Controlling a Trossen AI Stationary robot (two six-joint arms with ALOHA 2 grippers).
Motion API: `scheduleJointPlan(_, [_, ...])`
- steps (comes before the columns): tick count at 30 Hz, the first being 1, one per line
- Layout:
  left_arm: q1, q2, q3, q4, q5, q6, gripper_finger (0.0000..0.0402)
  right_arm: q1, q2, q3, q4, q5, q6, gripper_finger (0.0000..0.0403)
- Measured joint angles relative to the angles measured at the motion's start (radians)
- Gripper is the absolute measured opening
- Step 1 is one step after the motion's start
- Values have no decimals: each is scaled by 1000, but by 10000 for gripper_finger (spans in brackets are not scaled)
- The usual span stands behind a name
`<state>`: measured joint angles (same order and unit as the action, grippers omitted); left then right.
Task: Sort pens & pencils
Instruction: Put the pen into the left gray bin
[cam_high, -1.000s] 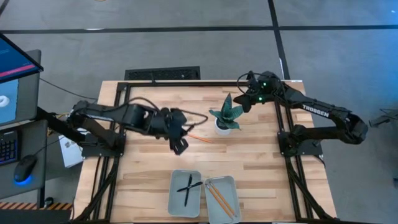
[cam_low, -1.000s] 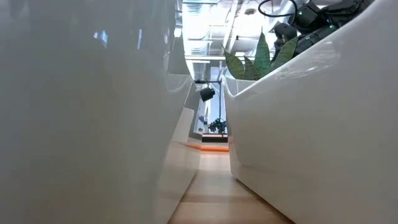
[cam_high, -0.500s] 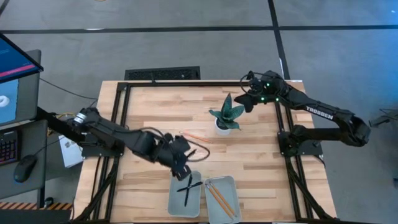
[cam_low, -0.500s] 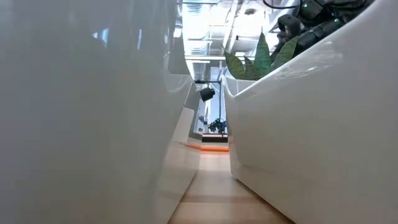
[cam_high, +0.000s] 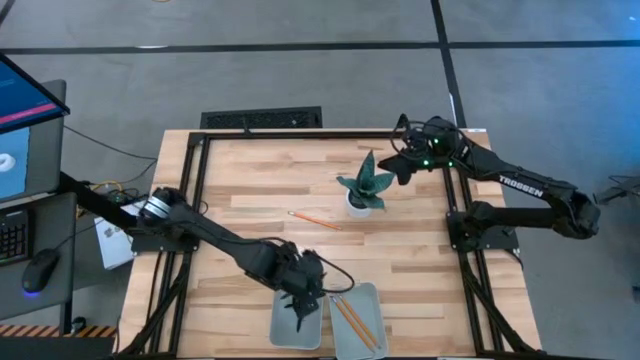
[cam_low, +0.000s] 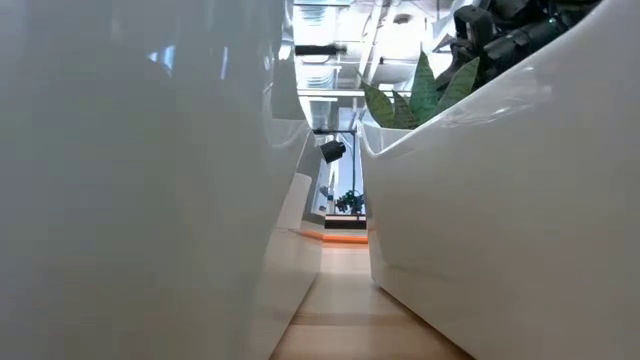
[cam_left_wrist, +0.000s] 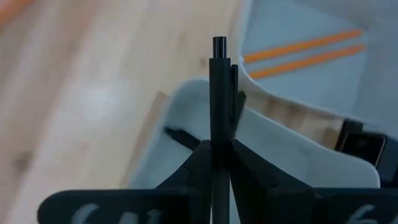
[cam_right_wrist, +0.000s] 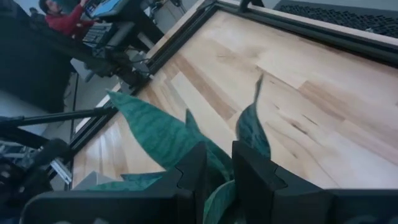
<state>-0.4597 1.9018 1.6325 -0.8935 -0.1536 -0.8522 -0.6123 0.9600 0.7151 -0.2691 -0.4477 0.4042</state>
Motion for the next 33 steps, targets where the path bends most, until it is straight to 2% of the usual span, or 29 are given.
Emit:
scheduleJointPlan(3, [1, 37, 0, 33, 66, 3, 30, 4, 1, 0, -6, 0, -1, 98])
scheduleJointPlan(14, [-35, 85, 5, 79, 193, -7, 30, 3, 1, 0, -65, 0, -12, 98])
scheduleJointPlan(22, [-42, 116, 6, 78, 200, -52, 30, 4, 2, 0, -104, 0, -14, 98])
scheduleJointPlan(30, [-8, 165, 6, 101, 221, -80, 30, 4, 2, 0, -104, 0, -19, 98])
scheduleJointPlan(33, [7, 170, 7, 101, 200, -113, 30, 4, 2, 0, -109, 0, -19, 98])
